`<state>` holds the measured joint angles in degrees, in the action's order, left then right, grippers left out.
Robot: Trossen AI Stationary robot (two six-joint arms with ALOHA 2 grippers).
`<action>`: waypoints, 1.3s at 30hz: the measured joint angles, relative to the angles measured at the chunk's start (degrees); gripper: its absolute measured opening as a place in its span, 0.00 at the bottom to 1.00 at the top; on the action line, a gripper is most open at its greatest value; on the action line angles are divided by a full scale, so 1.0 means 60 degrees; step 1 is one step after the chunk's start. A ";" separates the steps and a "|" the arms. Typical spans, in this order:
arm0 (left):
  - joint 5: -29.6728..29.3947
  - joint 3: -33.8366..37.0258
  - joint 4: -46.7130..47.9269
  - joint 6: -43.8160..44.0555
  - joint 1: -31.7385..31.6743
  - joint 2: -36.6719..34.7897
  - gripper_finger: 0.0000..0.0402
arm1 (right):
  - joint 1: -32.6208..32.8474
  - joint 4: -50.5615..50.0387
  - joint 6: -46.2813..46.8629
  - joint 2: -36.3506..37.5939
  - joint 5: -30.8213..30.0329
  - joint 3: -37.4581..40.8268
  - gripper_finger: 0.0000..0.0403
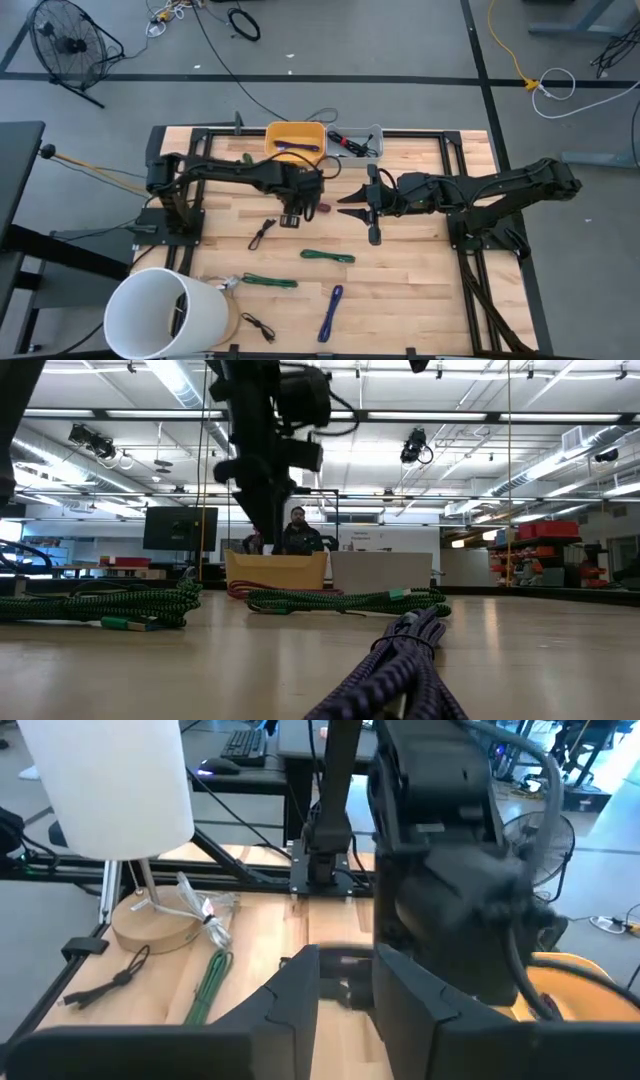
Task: Pick & Place USB Port
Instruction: Put the pink black charger cable into the yellow bin
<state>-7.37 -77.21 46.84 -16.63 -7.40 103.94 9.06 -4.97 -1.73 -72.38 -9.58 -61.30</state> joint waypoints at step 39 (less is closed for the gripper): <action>-0.0272 0.0011 -0.0808 0.0469 -0.0364 0.1625 0.06 | 0.0004 -0.0250 0.0130 0.0004 0.0000 0.0004 0.24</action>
<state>-9.00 -77.14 41.99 -13.82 -9.58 113.69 9.08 -6.47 -0.95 -72.36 -9.58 -61.28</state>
